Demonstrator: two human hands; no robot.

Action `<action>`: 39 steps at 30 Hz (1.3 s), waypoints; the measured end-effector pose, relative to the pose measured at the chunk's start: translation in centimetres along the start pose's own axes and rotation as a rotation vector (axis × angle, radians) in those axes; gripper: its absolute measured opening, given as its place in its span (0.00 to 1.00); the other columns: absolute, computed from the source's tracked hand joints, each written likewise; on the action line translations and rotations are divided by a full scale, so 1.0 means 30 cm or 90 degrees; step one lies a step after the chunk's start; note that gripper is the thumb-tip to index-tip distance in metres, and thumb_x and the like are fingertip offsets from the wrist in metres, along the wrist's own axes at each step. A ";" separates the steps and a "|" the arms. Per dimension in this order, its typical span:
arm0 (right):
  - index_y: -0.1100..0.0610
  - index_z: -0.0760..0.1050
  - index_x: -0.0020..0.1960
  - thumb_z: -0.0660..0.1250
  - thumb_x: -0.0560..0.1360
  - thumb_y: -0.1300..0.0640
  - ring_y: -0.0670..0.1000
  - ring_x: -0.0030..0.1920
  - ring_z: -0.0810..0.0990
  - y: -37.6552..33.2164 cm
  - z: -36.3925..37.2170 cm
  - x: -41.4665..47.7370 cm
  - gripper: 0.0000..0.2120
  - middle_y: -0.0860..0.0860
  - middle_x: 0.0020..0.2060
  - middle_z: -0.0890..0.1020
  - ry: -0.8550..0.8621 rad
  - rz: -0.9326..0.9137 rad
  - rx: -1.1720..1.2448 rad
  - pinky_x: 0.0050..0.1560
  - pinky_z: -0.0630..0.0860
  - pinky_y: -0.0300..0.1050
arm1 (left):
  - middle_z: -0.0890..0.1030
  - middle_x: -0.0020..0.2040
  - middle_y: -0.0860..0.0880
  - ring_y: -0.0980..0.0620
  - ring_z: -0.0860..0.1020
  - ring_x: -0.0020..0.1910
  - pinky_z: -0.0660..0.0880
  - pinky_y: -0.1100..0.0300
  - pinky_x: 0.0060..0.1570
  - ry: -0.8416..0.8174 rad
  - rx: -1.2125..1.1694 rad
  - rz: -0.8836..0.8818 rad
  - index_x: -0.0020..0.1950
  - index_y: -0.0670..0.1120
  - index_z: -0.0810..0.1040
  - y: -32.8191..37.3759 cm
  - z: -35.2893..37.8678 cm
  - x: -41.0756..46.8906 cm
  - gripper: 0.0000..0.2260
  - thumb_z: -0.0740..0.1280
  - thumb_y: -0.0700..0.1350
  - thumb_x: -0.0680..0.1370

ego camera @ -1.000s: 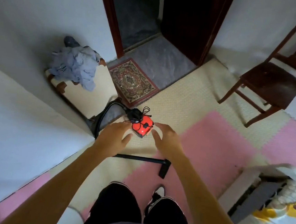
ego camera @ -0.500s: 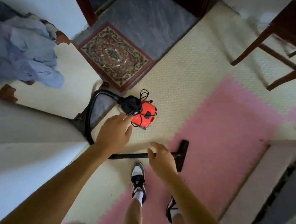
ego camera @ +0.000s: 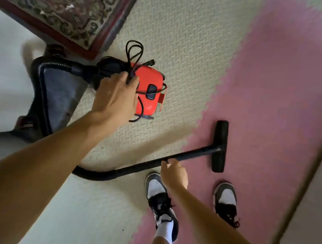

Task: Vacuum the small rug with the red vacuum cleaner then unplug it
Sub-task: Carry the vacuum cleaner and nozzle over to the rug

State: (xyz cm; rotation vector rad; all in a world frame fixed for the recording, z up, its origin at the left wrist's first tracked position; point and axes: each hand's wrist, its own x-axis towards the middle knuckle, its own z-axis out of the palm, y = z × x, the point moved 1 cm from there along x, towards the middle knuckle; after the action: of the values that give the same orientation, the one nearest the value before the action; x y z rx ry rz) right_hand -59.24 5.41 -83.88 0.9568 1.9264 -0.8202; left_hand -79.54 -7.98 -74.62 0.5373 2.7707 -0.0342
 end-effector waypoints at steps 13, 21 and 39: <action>0.61 0.64 0.64 0.65 0.77 0.51 0.62 0.56 0.77 0.003 0.277 0.361 0.22 0.60 0.62 0.73 0.222 0.348 0.378 0.54 0.74 0.52 | 0.70 0.62 0.33 0.33 0.69 0.60 0.62 0.40 0.63 0.088 0.044 0.020 0.67 0.38 0.67 -0.148 0.295 0.126 0.22 0.63 0.36 0.74; 0.64 0.69 0.64 0.66 0.77 0.51 0.61 0.55 0.80 0.031 0.267 0.406 0.21 0.60 0.55 0.81 0.194 0.419 0.426 0.55 0.77 0.52 | 0.76 0.55 0.36 0.35 0.70 0.58 0.62 0.39 0.63 0.096 0.067 0.027 0.63 0.38 0.70 -0.232 0.300 0.201 0.18 0.65 0.43 0.76; 0.54 0.77 0.47 0.68 0.71 0.55 0.53 0.40 0.80 -0.368 -0.394 0.188 0.06 0.50 0.40 0.82 0.329 0.057 0.255 0.42 0.77 0.44 | 0.76 0.33 0.42 0.41 0.77 0.31 0.71 0.55 0.24 -0.011 0.039 -0.036 0.41 0.40 0.77 -0.274 0.037 0.031 0.17 0.79 0.45 0.61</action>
State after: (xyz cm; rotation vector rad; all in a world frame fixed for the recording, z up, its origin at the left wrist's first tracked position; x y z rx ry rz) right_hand -75.14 11.19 -81.32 1.6120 2.1655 -0.9990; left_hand -83.06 -15.38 -76.27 0.4719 2.7753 -0.1360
